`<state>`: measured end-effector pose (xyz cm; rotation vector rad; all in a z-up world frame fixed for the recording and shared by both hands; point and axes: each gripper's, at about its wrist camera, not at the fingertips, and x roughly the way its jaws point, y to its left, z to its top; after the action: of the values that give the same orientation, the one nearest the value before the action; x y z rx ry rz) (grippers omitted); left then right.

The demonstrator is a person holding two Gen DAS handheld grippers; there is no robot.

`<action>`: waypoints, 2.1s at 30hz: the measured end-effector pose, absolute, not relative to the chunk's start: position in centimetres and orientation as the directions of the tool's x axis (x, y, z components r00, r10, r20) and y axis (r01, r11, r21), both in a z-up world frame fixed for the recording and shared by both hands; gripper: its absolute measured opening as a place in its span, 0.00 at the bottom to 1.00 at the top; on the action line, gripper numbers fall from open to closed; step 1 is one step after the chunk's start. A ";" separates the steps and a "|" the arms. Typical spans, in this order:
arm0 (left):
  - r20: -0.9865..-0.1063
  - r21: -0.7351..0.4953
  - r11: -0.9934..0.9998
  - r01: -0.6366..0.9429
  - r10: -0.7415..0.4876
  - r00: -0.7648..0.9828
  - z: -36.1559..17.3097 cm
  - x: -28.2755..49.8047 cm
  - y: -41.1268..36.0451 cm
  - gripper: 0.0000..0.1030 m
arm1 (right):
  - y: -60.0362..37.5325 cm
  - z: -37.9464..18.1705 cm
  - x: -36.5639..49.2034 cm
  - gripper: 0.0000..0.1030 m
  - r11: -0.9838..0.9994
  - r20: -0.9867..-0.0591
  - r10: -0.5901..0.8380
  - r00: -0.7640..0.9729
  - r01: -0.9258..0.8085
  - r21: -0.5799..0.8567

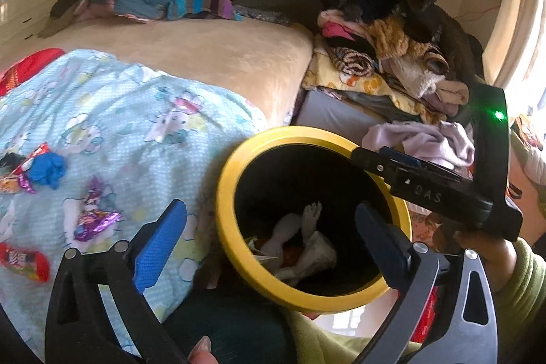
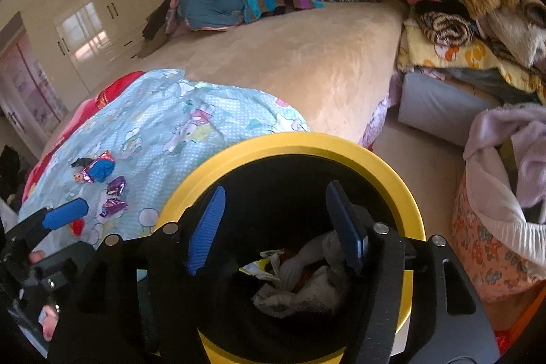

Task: Collect trash
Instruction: 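Move both tools back over the remaining wrappers on the blanket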

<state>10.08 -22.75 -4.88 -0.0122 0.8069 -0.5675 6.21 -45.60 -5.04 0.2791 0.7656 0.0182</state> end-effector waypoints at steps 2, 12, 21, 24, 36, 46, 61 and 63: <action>-0.674 -0.204 0.865 0.458 -0.463 0.576 -4.4 10.0 -22.1 0.94 | -45.1 -4.6 6.1 0.56 0.965 -0.669 0.122 0.733 0.070 0.253; -0.626 -0.206 0.902 0.378 -0.419 0.658 -2.2 10.0 -18.3 0.94 | -42.2 -3.1 5.6 0.65 0.974 -0.625 0.156 0.765 -0.012 0.228; -0.584 -0.223 0.925 0.309 -0.380 0.717 -0.6 10.1 -15.0 0.94 | -39.3 -2.2 5.3 0.67 0.972 -0.608 0.200 0.768 -0.076 0.223; -0.569 -0.228 0.930 0.287 -0.367 0.736 -0.1 10.2 -14.0 0.94 | -38.4 -2.0 5.3 0.67 0.971 -0.604 0.212 0.768 -0.095 0.220; -0.538 -0.257 0.945 0.201 -0.313 0.782 0.8 10.4 -10.2 0.94 | -34.2 -1.0 5.4 0.68 0.960 -0.588 0.275 0.760 -0.186 0.209; -0.526 -0.249 0.961 0.123 -0.241 0.816 0.8 10.8 -7.0 0.94 | -30.9 -0.6 5.8 0.68 0.944 -0.580 0.330 0.745 -0.251 0.216; -0.538 -0.289 0.957 0.018 -0.178 0.824 0.0 11.5 -2.9 0.94 | -27.1 -1.5 6.8 0.68 0.928 -0.600 0.371 0.709 -0.308 0.210; -0.540 -0.298 0.954 0.000 -0.169 0.825 -0.2 11.7 -2.2 0.94 | -26.8 -1.7 7.0 0.68 0.927 -0.605 0.373 0.703 -0.311 0.210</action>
<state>11.71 -2.21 -0.17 -0.2937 0.5966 -0.0908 7.02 -26.77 -1.71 0.0950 0.6937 0.3808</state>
